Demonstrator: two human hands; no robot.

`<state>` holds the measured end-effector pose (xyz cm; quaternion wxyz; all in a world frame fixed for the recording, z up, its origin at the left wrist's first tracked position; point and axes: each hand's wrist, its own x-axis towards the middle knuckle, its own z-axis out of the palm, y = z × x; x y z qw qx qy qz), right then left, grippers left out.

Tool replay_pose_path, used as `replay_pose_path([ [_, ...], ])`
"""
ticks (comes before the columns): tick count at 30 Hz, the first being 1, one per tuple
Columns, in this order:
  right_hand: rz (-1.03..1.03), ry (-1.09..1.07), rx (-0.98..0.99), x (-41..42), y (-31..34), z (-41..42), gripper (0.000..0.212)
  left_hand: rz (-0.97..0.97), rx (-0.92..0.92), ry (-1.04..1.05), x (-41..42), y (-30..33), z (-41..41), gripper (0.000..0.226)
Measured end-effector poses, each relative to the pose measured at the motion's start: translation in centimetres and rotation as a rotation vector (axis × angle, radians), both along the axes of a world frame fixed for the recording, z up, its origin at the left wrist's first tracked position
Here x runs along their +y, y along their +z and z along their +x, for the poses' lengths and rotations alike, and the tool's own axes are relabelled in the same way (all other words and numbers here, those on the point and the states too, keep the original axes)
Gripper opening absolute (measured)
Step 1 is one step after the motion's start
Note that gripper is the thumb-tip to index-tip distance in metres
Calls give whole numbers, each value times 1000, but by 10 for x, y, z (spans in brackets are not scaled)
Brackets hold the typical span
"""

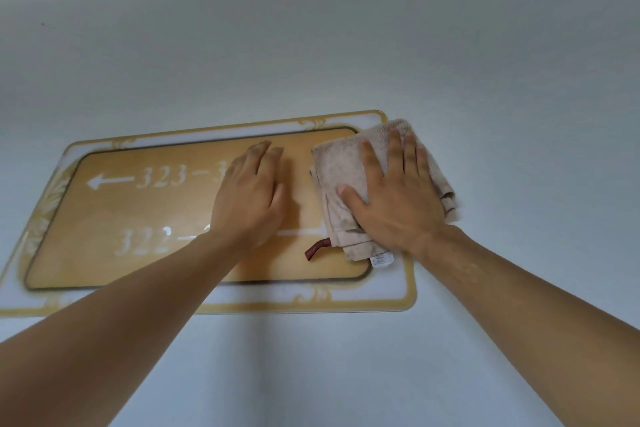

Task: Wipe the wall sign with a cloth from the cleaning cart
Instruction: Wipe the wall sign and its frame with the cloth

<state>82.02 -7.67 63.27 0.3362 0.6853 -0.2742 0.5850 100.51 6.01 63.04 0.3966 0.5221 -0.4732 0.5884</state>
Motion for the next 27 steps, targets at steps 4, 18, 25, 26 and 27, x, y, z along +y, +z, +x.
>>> replay_pose_path([
  [4,22,-6,0,6,18,-7,88,-29,27,6,6,2,7,63],
  [18,50,52,-21,22,94,23,79,-135,44,38,7,14,36,56],
  [25,-12,0,-131,25,91,19,66,-106,52,-26,-13,11,27,56],
  [26,-20,-7,-137,27,92,19,65,-120,47,-30,-13,12,27,56],
  [27,-21,-13,-139,30,94,19,65,-134,48,-30,-12,12,27,56],
])
